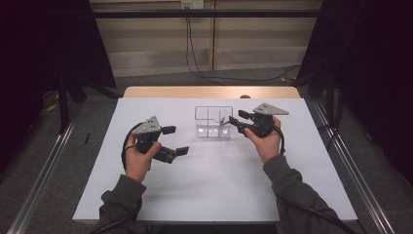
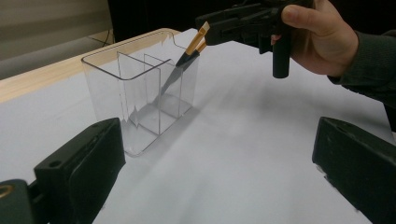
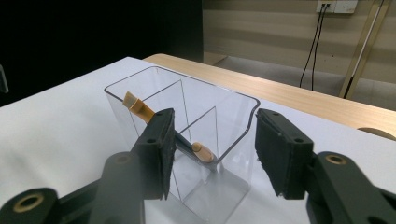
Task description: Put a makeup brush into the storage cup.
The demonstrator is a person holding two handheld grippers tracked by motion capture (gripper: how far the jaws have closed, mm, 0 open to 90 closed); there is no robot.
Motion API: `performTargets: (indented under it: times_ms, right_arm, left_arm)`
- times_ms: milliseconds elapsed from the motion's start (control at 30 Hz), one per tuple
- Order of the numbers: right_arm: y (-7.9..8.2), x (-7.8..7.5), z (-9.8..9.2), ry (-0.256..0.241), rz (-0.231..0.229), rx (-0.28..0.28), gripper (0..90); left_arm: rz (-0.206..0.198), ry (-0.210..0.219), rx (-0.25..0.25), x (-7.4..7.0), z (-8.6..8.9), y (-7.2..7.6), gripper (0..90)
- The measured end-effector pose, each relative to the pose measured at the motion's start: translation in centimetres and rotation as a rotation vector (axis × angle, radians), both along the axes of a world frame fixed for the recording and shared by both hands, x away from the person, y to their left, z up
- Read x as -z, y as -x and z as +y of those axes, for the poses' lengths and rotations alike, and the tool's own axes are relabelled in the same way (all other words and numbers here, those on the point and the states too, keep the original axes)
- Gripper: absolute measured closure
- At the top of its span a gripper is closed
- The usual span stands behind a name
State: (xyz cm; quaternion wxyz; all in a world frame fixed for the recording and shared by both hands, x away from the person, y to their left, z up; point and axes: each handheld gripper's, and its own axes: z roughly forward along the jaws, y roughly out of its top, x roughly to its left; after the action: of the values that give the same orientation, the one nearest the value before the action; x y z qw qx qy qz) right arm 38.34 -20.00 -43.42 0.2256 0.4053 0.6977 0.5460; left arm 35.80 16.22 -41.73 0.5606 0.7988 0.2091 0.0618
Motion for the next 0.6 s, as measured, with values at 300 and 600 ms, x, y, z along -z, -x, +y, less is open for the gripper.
performTargets:
  times_ms: [300,600]
  right_arm:
    - [0.03,-0.20,-0.32,-0.006,0.006,0.010,38.0]
    - [0.32,-0.11,-0.42,-0.011,0.011,0.018,25.6]
  left_arm:
    - [0.002,0.002,0.000,-0.06,0.01,-0.01,2.0]
    - [-0.005,0.011,0.010,-0.20,-0.34,-0.19,2.0]
